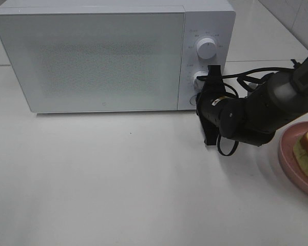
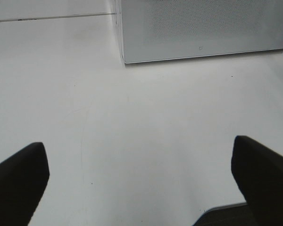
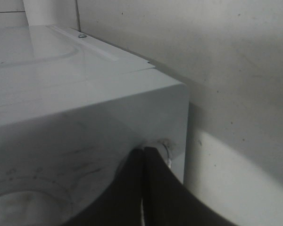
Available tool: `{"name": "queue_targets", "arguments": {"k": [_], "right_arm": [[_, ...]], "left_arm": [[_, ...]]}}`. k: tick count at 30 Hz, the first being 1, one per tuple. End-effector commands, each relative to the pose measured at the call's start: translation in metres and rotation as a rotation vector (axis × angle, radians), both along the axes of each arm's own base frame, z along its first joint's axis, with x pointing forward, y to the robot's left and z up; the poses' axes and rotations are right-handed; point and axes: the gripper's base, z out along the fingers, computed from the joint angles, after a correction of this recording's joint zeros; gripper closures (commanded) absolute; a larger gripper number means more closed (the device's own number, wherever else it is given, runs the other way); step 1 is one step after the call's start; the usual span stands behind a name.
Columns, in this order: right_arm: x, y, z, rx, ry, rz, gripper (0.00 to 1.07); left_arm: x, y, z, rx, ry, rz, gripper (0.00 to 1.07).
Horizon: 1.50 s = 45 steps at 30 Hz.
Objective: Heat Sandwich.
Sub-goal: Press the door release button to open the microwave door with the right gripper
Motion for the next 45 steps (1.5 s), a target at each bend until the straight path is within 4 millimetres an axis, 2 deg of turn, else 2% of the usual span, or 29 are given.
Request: {"name": "queue_targets", "arguments": {"k": [1, 11, 16, 26, 39, 45], "right_arm": [[0.009, -0.003, 0.010, 0.013, -0.063, -0.025, 1.07], [0.024, 0.003, 0.025, 0.014, -0.190, -0.031, 1.07], [0.032, 0.004, 0.023, 0.011, -0.258, -0.055, 1.07], [0.050, -0.002, 0.037, -0.022, -0.384, -0.097, 1.07], [0.051, -0.004, 0.037, -0.027, -0.370, -0.096, 1.07], [0.041, -0.004, 0.038, -0.023, -0.323, -0.081, 1.07]], "left_arm": [[-0.002, 0.000, 0.000, -0.009, -0.031, 0.000, 0.05], [-0.002, 0.000, 0.000, -0.009, -0.031, 0.000, 0.05], [-0.002, 0.000, 0.000, -0.009, -0.031, 0.000, 0.05], [-0.002, 0.000, 0.000, -0.009, -0.031, 0.000, 0.05], [-0.002, 0.000, 0.000, -0.009, -0.031, 0.000, 0.05], [-0.002, 0.000, 0.000, -0.009, -0.031, 0.000, 0.05]]}}
